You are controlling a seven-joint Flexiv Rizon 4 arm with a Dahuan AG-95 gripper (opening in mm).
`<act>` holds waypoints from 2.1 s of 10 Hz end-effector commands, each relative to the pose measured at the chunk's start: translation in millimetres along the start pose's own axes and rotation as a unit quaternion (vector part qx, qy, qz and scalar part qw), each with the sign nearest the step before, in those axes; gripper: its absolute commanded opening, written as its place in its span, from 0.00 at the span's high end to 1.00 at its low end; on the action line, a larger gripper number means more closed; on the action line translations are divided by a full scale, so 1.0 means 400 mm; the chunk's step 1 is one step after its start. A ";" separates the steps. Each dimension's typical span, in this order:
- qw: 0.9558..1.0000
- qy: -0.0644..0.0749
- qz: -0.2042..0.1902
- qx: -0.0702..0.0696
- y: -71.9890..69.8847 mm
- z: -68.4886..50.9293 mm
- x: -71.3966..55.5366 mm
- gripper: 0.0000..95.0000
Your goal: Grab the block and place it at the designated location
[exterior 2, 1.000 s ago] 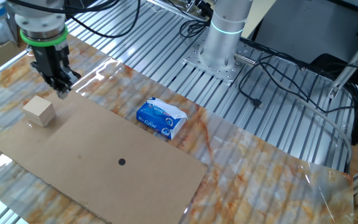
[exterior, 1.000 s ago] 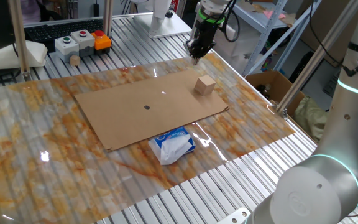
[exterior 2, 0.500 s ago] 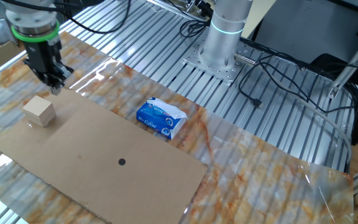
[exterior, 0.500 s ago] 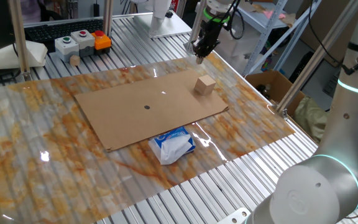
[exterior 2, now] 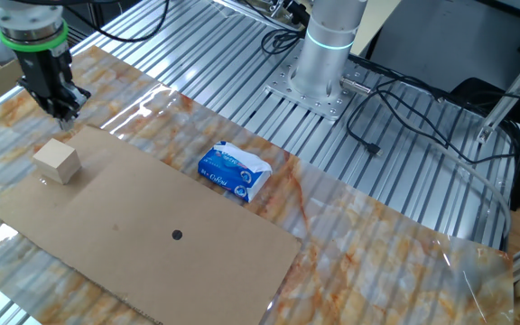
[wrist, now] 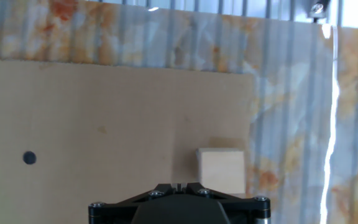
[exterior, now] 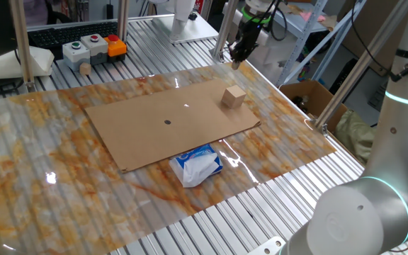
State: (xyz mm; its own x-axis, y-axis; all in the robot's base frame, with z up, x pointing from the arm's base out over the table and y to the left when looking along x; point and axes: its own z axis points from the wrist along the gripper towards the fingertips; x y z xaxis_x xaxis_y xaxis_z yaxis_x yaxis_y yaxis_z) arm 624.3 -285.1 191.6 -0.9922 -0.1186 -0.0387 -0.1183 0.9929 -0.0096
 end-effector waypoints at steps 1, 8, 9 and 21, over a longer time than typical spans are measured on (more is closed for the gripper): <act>1.000 0.002 -0.020 -0.001 -0.033 -0.010 -0.011 1.00; 0.998 0.001 -0.059 0.001 -0.116 -0.012 -0.032 1.00; 0.998 -0.001 -0.062 -0.002 -0.129 -0.005 -0.035 1.00; 0.999 -0.024 -0.037 -0.006 -0.150 0.142 0.013 1.00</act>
State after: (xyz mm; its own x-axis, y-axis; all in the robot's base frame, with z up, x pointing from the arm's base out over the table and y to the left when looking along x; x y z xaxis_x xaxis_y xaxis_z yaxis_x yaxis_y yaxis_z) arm 626.7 -343.9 135.6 -0.9771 -0.1929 -0.0903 -0.1930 0.9812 -0.0073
